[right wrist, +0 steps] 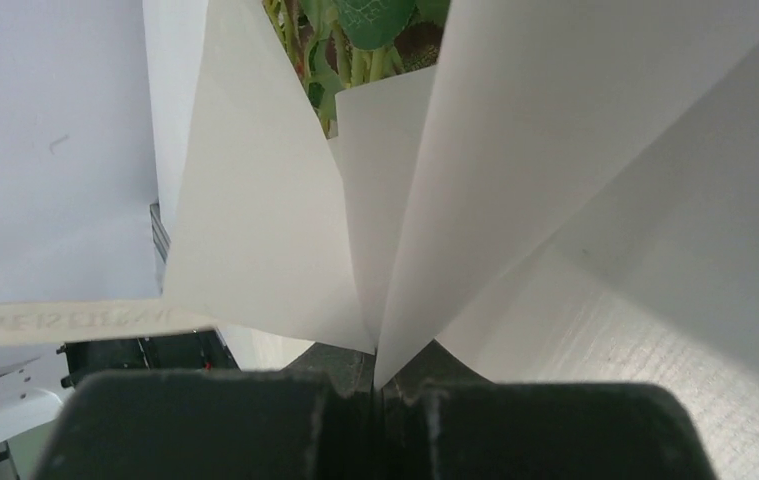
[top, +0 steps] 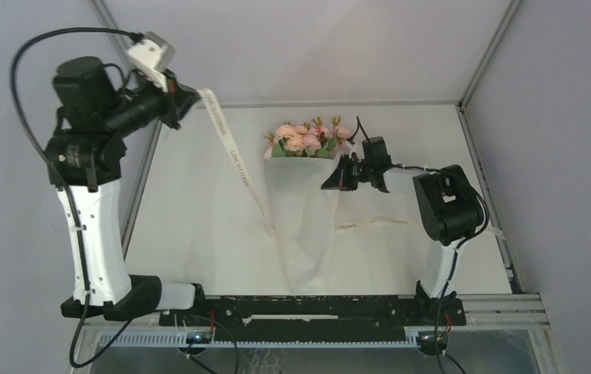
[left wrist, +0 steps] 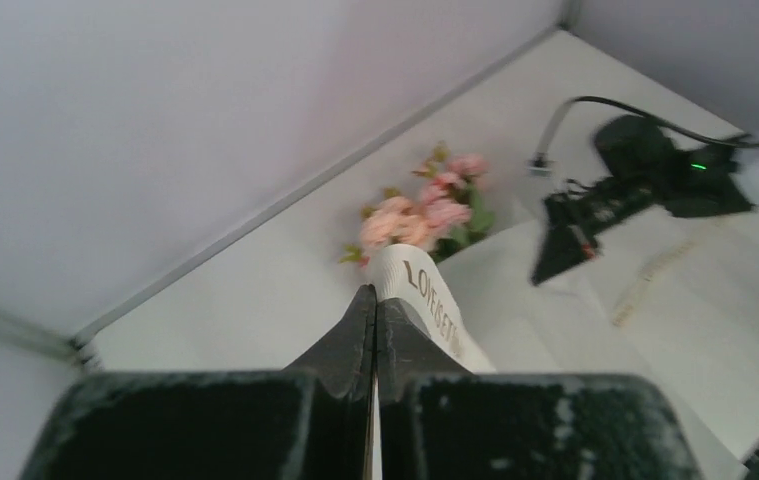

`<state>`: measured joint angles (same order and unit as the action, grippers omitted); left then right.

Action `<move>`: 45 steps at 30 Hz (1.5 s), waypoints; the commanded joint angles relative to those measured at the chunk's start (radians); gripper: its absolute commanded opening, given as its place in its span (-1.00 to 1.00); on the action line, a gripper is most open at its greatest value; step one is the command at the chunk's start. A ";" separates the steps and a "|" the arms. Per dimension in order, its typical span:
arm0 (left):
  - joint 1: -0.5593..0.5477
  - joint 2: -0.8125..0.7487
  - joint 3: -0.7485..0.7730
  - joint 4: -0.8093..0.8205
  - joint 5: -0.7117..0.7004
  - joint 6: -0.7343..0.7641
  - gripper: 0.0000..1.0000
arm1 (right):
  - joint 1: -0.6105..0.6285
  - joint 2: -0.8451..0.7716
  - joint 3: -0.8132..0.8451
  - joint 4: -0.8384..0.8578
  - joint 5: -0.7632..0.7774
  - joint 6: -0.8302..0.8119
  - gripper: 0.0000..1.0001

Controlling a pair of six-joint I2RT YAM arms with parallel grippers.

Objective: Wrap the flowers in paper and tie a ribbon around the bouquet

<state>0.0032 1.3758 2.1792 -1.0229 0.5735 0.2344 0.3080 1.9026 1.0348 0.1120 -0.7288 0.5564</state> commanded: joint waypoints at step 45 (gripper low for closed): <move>-0.668 0.628 -0.768 0.449 -0.019 -0.155 -1.00 | -0.073 -0.926 -0.313 -0.763 1.002 0.652 0.86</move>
<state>-0.6628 2.0605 1.4345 -0.5915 0.5343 0.0921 0.0784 0.9276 0.7448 -0.6365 0.3477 0.9234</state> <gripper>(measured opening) 0.005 0.925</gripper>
